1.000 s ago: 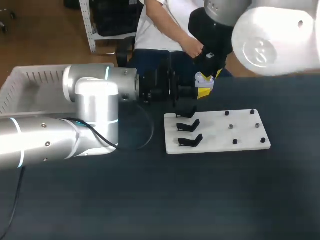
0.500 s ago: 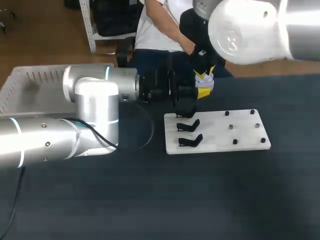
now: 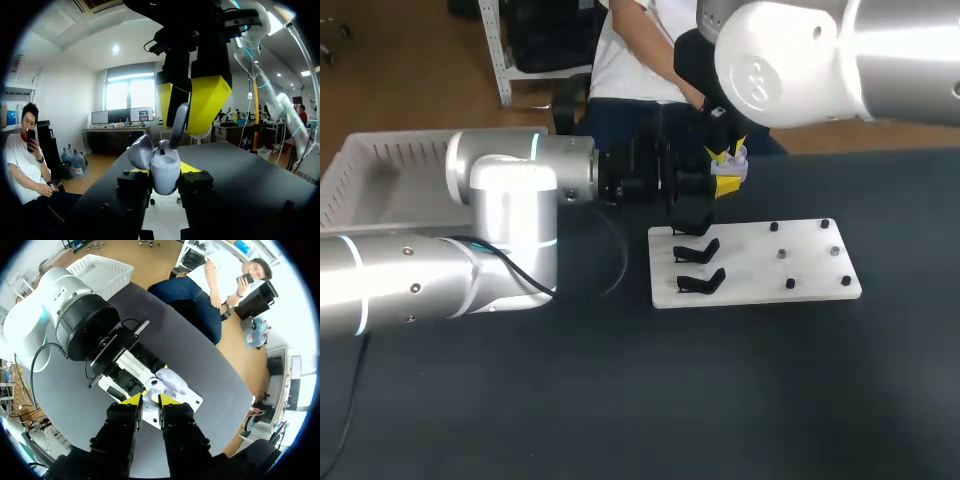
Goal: Pick up each earbud case from the left stands, insert the matching earbuds, close the lid, and place the case in the box.
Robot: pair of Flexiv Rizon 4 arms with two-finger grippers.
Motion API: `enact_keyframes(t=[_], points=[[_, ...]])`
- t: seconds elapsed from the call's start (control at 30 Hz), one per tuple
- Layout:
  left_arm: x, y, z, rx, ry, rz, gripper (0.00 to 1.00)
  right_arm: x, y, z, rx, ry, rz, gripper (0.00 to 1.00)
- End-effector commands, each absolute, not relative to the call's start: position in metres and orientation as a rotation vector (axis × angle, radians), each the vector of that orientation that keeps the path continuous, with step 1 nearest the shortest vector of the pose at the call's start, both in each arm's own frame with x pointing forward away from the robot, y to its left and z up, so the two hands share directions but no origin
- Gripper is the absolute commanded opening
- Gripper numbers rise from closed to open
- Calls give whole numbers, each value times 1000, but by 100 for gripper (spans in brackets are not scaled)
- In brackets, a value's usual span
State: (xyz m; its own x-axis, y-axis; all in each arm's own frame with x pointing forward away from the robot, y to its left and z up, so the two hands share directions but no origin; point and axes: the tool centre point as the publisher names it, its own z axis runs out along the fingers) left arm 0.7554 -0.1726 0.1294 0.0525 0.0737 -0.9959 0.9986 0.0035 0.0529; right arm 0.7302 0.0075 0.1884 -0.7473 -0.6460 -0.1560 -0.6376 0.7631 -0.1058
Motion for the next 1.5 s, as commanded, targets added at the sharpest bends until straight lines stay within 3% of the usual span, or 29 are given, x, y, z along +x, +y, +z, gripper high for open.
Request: enact_keyframes(t=[0.03, 1.5], points=[[754, -173, 129, 1279, 1223, -1126, 0, 733, 9, 186, -1024, 2779, -65, 0], [754, -173, 129, 1279, 1223, -1126, 0, 742, 9, 168, -1069, 2791, -86, 0]])
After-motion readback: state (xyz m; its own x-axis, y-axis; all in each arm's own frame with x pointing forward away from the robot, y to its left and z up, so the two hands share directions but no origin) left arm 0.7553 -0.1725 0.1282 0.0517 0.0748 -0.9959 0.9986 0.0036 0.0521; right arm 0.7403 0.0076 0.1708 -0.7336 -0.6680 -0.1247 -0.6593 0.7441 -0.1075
